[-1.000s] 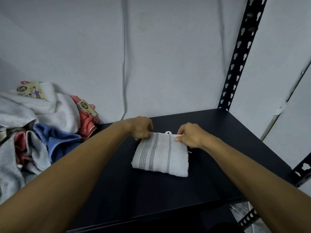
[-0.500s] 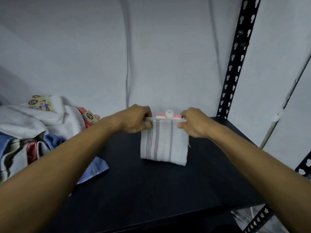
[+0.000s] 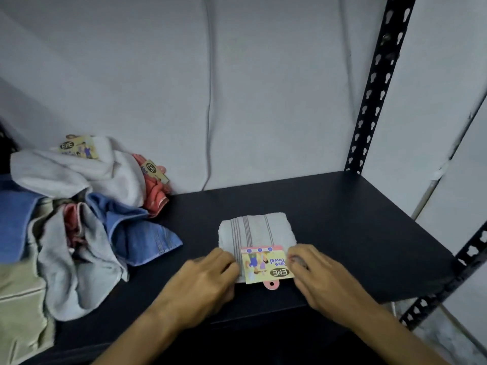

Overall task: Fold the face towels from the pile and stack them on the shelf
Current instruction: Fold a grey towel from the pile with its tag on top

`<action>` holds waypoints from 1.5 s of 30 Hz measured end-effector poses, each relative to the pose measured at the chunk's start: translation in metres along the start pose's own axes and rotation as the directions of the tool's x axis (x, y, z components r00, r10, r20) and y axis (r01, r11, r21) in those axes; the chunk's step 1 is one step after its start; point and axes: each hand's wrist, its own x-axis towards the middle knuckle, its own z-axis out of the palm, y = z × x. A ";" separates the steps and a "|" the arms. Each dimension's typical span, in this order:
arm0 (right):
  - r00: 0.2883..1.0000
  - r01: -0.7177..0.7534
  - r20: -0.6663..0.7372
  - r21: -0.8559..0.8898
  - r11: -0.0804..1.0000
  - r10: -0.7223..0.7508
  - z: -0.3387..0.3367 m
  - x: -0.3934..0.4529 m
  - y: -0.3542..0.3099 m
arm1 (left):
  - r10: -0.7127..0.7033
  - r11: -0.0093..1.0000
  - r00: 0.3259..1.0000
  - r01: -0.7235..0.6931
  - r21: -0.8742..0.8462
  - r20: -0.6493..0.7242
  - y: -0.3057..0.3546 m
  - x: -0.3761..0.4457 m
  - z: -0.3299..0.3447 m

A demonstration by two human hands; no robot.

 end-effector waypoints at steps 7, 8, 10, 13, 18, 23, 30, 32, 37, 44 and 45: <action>0.977 -0.020 0.215 0.046 0.999 0.010 -0.018 0.003 -0.003 | -0.118 0.983 0.990 0.127 -0.132 0.074 0.005 -0.016 -0.002; 0.972 -0.029 0.235 0.063 0.998 0.013 -0.021 0.004 -0.004 | -0.141 0.976 0.986 0.154 -0.152 0.093 0.006 -0.017 -0.004; 0.965 -0.056 0.262 0.114 0.992 0.024 -0.028 0.005 -0.003 | -0.174 0.962 0.978 0.194 -0.194 0.118 0.007 -0.019 -0.008; 0.959 -0.129 0.277 0.216 0.968 0.066 -0.036 0.012 0.002 | -0.275 0.910 0.960 0.275 -0.311 0.046 0.004 -0.016 -0.012; 0.967 -0.248 0.146 0.317 0.915 0.211 -0.035 0.044 0.000 | -0.458 0.853 0.888 0.450 -0.263 0.035 -0.008 0.018 -0.012; 0.904 -0.346 0.334 0.207 0.915 0.266 -0.002 0.084 -0.015 | -0.429 0.852 0.795 0.514 -0.100 0.428 -0.015 0.050 0.008; 0.823 -0.344 0.500 0.059 0.937 0.270 0.024 0.095 -0.012 | -0.406 0.844 0.712 0.533 -0.065 0.573 -0.030 0.047 0.030; 0.812 -0.360 0.512 0.062 0.931 0.280 0.027 0.096 -0.010 | -0.402 0.838 0.712 0.539 -0.082 0.575 -0.032 0.046 0.033; 0.802 -0.388 0.516 0.066 0.919 0.302 0.029 0.097 -0.009 | -0.399 0.829 0.710 0.550 -0.103 0.581 -0.035 0.044 0.037; 0.801 -0.368 0.525 0.051 0.928 0.289 0.031 0.098 -0.006 | -0.402 0.838 0.713 0.540 -0.084 0.574 -0.034 0.046 0.033; 0.803 -0.354 0.531 0.059 0.933 0.271 0.029 0.100 -0.004 | -0.397 0.847 0.722 0.526 -0.076 0.568 -0.035 0.045 0.030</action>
